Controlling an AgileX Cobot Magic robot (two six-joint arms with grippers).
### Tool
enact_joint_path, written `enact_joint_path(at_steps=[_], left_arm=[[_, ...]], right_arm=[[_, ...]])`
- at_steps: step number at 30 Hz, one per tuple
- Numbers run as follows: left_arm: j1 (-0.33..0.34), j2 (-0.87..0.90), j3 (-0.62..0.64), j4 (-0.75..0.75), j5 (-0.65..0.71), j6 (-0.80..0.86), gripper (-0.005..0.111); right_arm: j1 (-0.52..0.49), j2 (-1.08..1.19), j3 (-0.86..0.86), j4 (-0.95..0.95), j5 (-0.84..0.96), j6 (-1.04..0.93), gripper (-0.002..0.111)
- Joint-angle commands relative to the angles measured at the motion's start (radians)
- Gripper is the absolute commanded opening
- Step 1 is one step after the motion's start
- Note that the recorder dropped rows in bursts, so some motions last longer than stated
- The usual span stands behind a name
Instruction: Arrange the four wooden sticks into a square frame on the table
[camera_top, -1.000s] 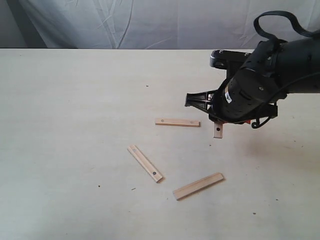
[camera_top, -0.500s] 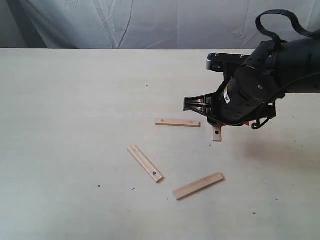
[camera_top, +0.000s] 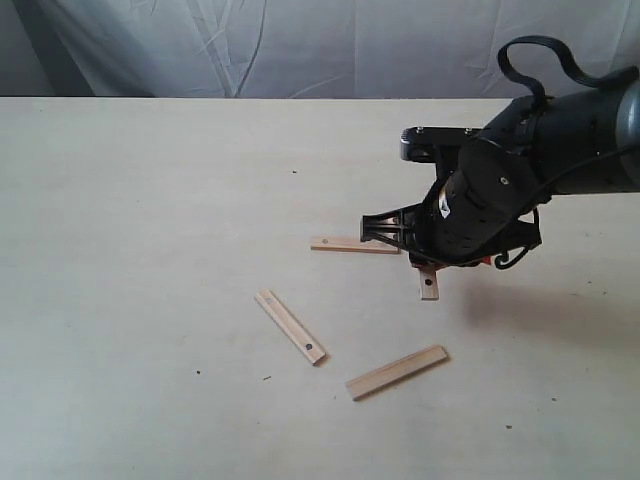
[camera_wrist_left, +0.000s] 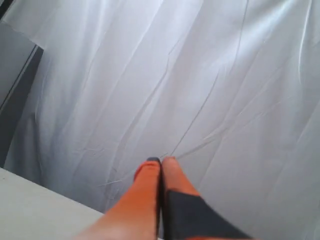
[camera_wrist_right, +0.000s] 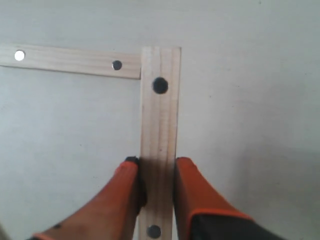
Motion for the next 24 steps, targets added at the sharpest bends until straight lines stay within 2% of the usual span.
enact_joint_path(at_steps=[1, 4, 6, 9, 12, 17, 19, 24], left_arm=[[0.0, 0.214, -0.264, 0.075, 0.304, 0.09, 0.0], [0.0, 0.555, -0.483, 0.137, 0.612, 0.09, 0.0], [0.0, 0.794, -0.553, 0.127, 0.751, 0.11, 0.0], [-0.012, 1.009, -0.555, -0.05, 0.769, 0.238, 0.0], [-0.104, 1.107, -0.555, -0.156, 0.709, 0.326, 0.0], [-0.338, 1.216, -0.555, -0.164, 0.547, 0.233, 0.0], [-0.446, 1.267, -0.555, -0.168, 0.456, 0.181, 0.0], [-0.645, 1.433, -0.555, -0.224, 0.258, 0.148, 0.0]], right_arm=[[0.001, -0.001, 0.005, 0.052, -0.005, -0.086, 0.0], [0.001, -0.001, 0.005, 0.074, -0.002, -0.103, 0.0], [0.001, -0.001, 0.003, 0.074, -0.004, -0.103, 0.0], [0.001, -0.001, 0.001, 0.075, 0.0, -0.103, 0.0], [-0.022, 0.001, -0.029, 0.093, 0.044, -0.131, 0.0], [-0.078, 0.001, -0.111, 0.169, 0.149, -0.277, 0.0], [-0.091, 0.001, -0.124, 0.169, 0.168, -0.279, 0.0], [-0.091, 0.001, -0.126, 0.158, 0.181, -0.282, 0.0]])
